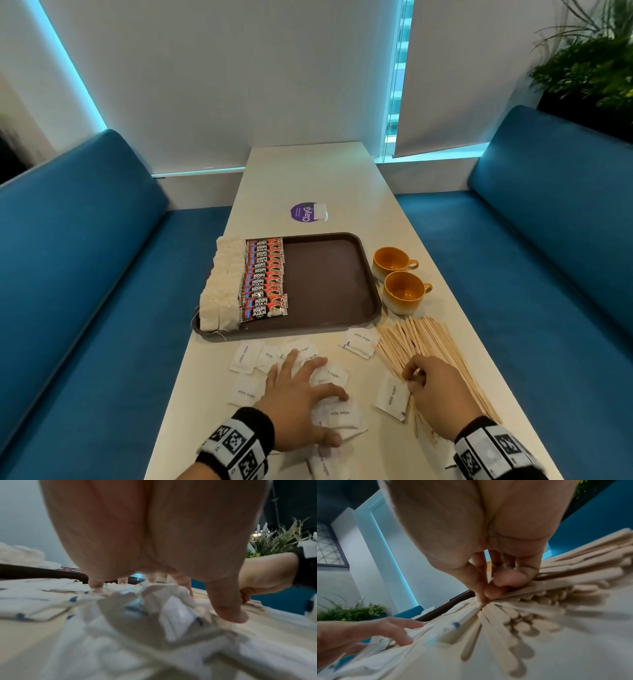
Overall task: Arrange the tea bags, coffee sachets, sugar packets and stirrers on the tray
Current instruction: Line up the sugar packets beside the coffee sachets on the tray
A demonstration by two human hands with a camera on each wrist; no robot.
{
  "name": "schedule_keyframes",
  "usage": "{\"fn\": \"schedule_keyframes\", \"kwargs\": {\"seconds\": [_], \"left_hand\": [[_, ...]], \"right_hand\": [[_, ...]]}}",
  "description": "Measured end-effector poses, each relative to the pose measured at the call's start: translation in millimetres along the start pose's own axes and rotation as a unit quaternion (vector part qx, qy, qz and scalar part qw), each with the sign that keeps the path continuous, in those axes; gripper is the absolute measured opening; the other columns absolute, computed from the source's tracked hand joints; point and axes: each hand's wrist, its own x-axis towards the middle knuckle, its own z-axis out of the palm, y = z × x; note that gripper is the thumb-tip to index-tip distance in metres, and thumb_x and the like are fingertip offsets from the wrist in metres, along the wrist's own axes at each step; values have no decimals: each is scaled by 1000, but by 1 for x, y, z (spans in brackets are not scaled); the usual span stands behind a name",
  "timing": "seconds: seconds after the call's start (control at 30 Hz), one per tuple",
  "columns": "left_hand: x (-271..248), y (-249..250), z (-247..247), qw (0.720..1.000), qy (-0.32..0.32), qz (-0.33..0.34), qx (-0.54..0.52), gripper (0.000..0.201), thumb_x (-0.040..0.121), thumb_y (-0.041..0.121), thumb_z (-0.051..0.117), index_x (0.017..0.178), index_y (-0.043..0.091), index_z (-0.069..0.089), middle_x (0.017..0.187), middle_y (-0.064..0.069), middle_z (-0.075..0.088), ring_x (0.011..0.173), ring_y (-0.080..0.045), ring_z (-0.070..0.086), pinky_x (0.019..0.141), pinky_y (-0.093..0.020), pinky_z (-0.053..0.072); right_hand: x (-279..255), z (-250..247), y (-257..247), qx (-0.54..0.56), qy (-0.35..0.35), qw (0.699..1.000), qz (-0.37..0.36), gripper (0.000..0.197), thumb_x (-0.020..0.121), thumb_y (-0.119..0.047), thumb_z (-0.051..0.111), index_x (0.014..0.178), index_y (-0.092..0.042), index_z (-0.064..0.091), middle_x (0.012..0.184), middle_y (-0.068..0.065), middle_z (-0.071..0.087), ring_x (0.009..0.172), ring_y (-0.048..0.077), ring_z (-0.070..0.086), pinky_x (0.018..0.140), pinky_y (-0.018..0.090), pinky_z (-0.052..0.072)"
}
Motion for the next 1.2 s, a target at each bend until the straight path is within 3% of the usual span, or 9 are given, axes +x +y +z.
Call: {"fn": "schedule_keyframes", "kwargs": {"seconds": [0.13,0.27,0.37,0.5,0.6,0.73,0.93,1.03,1.2], "left_hand": [[25,16,-11,997,69,33,-8,59,81,73,59,133,49,44,165,17,10,155,-21,-14,123,-57,-2],[55,35,-13,998,60,25,28,82,86,70,56,154,43,19,169,12,0,156,-22,-10,125,-52,3],[56,33,-14,996,62,19,59,77,87,70,53,153,44,23,169,9,6,156,-26,-2,125,-52,4],[38,17,-12,997,57,24,51,63,88,69,51,145,45,39,160,9,23,152,-24,8,124,-51,7],[29,14,-17,998,62,21,26,46,93,62,48,135,42,51,146,8,39,143,-23,22,119,-48,18],[44,22,-30,987,152,23,-45,22,101,33,50,122,29,56,125,5,53,126,-21,41,106,-38,39],[70,31,-28,993,106,-26,52,62,88,37,71,142,20,45,140,-3,44,131,-27,36,109,-42,38],[75,32,-27,991,99,-52,70,62,87,44,71,138,18,47,135,-7,42,128,-30,35,108,-43,38],[76,33,-28,993,105,-35,47,47,85,32,68,128,21,50,130,-4,38,122,-27,36,106,-42,39]], "right_hand": [[-1,1,-5,-34,-8,999,-6,28,101,-20,55,83,-39,66,95,-13,54,85,4,53,69,18,41],[-1,1,-9,-39,-10,999,-6,24,103,-26,52,93,-45,62,98,-16,51,86,4,52,76,20,48],[-4,-2,-15,-37,-33,999,-9,8,98,-40,61,105,-42,61,104,-16,49,92,2,53,82,19,47],[-5,-2,-15,-95,-91,991,-28,52,76,-62,75,122,-44,57,111,-19,43,100,4,53,88,23,48],[-9,1,-22,-115,-88,988,-56,46,76,-57,79,116,-42,62,108,-21,41,100,4,50,93,26,50],[-13,1,-31,-106,-81,988,-78,27,79,-45,81,97,-39,62,104,-19,46,102,5,46,93,27,48],[-15,6,-35,-115,-73,985,-109,35,86,-35,74,116,-41,55,112,-19,52,110,5,47,97,27,47],[-12,10,-33,-108,-76,985,-109,40,89,-30,71,122,-40,52,111,-19,51,110,7,45,95,25,45],[-5,14,-32,-117,-79,984,-108,28,91,-28,68,117,-35,60,108,-14,50,109,10,43,93,26,45]]}}
